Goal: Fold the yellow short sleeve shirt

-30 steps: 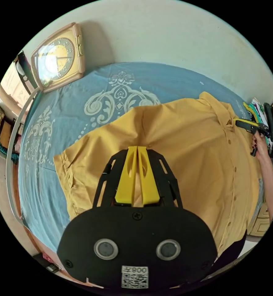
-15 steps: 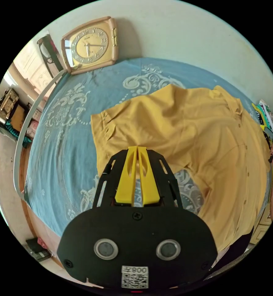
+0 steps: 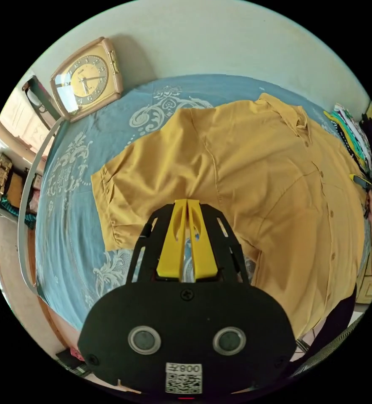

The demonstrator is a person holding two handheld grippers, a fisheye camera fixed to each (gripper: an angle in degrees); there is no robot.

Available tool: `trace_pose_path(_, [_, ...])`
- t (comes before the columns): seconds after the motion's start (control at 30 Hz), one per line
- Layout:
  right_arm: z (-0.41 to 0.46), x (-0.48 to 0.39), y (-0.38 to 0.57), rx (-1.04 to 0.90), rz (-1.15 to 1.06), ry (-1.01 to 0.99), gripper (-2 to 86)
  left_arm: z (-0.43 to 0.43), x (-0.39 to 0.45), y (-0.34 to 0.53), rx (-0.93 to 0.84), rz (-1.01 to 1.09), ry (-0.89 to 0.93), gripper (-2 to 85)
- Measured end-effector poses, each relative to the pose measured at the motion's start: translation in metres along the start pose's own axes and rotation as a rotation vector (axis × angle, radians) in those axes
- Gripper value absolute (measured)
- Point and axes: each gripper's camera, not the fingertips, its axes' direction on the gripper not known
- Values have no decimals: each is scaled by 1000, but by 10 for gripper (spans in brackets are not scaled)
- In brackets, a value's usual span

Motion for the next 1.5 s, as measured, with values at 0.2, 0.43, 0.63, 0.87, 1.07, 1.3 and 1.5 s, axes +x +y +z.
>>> trace_pose_path(0.2, [-39,20,15,13,39,21,1,-23,-12,10,-40,-39,-26,2])
trace_pose_path(0.43, [-102,4,70,112,54,4,1,-39,30,14,-55,77,16,3])
trace_pose_path(0.63, [-106,42,93,68,142,-68,1,-60,5,22,-58,-13,45,3])
trace_pose_path(0.87, [-166,22,116,151,84,-158,1,-118,49,50,0,108,121,3])
trace_pose_path(1.07, [-152,25,128,-16,48,-159,1,-117,10,70,-104,-74,157,2])
trace_pose_path(1.3, [-216,51,158,48,125,-269,1,-178,7,102,-61,-121,227,3])
trace_pose_path(1.5, [-207,13,204,-185,20,-212,0,-188,12,129,-169,-122,190,3])
